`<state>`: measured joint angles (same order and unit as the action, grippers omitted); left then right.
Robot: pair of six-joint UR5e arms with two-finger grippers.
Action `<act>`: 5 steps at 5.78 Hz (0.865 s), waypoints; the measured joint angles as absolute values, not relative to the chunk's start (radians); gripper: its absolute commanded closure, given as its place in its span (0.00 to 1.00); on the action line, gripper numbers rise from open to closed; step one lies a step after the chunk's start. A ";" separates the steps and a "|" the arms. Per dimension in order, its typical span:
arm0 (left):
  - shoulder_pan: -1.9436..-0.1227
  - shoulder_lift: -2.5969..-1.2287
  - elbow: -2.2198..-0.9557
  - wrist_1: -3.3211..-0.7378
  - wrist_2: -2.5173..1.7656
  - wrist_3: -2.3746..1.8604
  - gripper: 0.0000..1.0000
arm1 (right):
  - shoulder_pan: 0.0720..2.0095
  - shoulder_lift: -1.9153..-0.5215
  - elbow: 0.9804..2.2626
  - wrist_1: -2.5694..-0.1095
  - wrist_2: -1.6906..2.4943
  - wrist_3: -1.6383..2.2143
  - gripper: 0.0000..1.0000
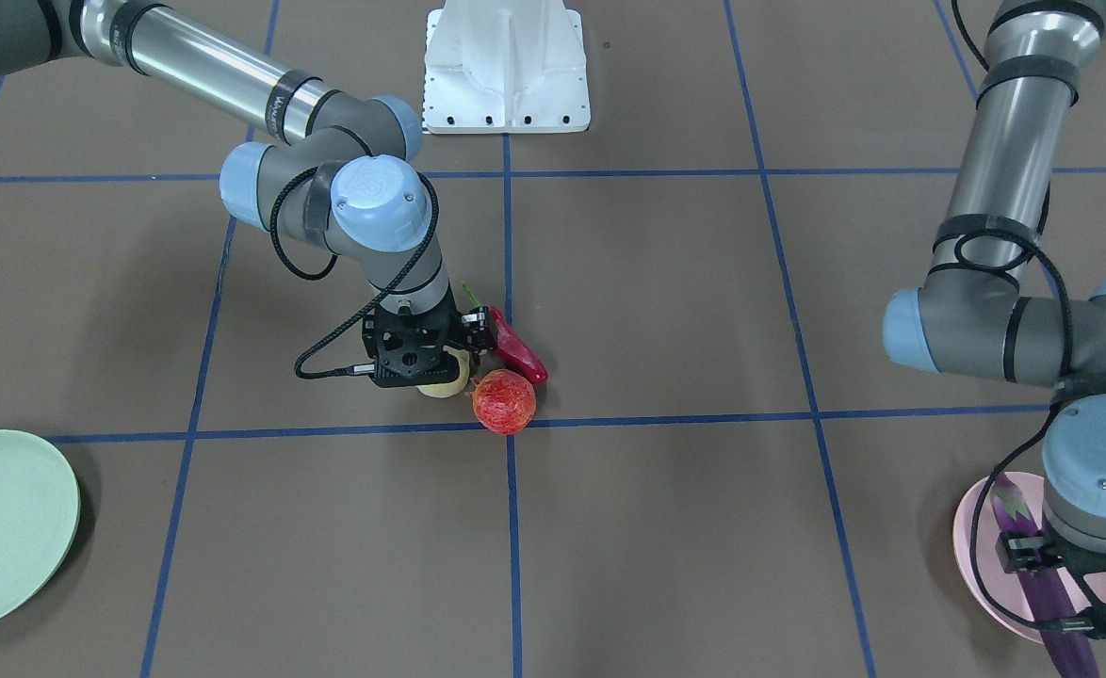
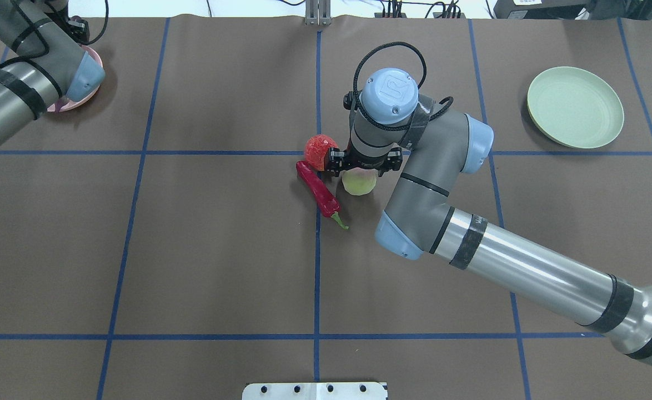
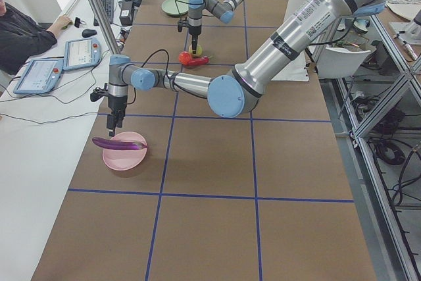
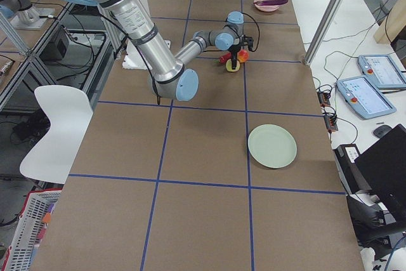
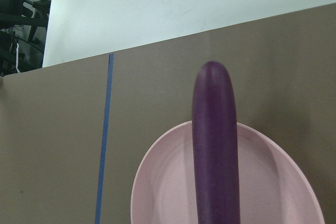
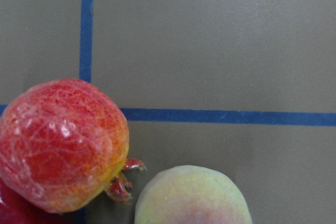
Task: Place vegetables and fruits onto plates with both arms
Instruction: 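Lower the eggplant onto the pink plate while the right gripper grasps the peach, then carry the peach to the green plate while the left gripper reaches the pepper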
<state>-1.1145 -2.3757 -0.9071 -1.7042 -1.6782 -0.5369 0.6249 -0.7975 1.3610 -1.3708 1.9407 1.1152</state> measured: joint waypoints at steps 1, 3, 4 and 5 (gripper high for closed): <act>-1.116 -2.375 -0.913 -1.705 -1.678 -0.533 0.00 | 0.625 -0.797 1.351 -1.362 1.933 1.131 1.00; -1.118 -2.372 -0.942 -1.700 -1.682 -0.530 0.00 | 0.645 -0.797 1.365 -1.361 1.931 1.160 1.00; -1.118 -2.367 -1.000 -1.684 -1.725 -0.539 0.00 | 0.686 -0.800 1.411 -1.394 1.968 1.167 1.00; -1.117 -2.361 -1.085 -1.632 -1.805 -0.552 0.00 | 0.738 -0.805 1.465 -1.459 2.012 1.164 1.00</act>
